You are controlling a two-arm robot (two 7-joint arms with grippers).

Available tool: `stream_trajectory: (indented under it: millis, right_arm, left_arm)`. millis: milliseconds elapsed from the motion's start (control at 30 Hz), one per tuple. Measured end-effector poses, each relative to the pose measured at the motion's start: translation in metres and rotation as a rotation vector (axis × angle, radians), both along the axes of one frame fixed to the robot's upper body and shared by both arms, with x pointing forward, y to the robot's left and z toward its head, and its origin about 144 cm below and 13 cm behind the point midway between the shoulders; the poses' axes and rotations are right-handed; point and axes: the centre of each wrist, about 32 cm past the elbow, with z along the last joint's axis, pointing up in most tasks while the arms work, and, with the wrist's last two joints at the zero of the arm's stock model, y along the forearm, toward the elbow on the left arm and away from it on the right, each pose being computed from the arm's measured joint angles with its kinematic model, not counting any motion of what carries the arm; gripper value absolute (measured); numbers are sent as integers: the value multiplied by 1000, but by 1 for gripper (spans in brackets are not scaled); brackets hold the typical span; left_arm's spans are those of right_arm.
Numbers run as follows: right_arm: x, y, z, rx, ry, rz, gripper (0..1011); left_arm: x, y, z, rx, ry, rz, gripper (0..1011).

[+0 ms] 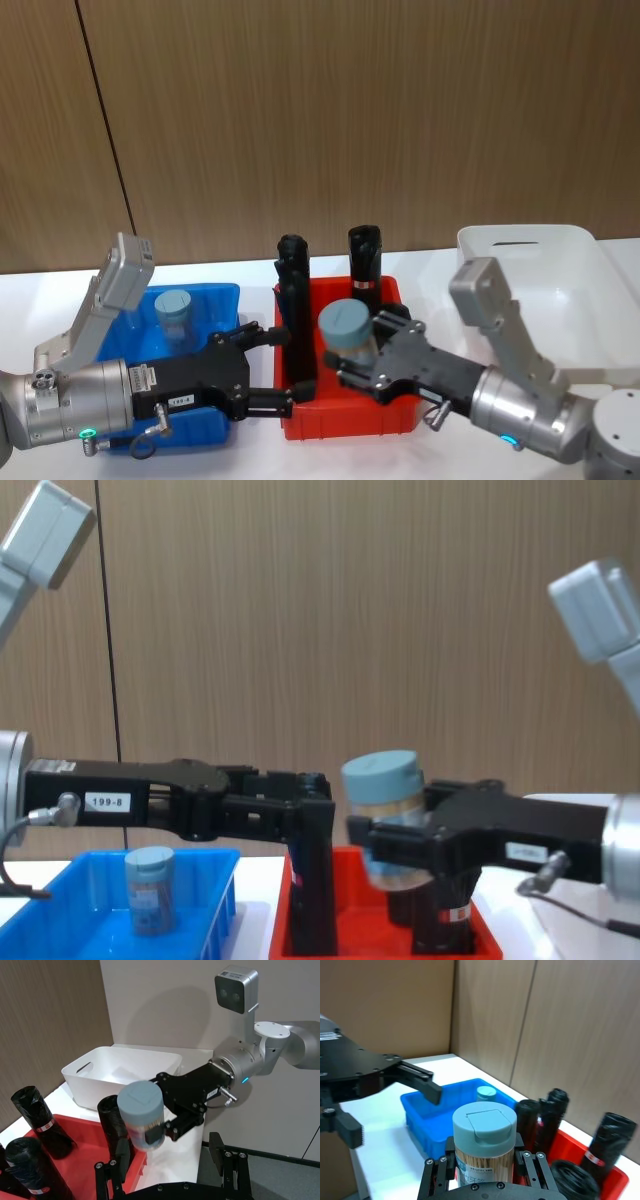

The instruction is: Pick the cotton swabs from the blue box and place them into the white box.

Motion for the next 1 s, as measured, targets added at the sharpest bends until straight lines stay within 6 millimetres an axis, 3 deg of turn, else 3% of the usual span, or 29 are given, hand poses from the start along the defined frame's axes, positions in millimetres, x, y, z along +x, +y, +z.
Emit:
stream_trajectory:
  millis: [633, 1000]
  right_arm:
    - [-11, -60, 11, 39, -34, -194, 650]
    - [-5, -89, 18, 30, -38, -316, 650]
  left_arm:
    - [0, 0, 0, 0, 0, 0, 1000]
    - [0, 0, 0, 0, 0, 0, 1000]
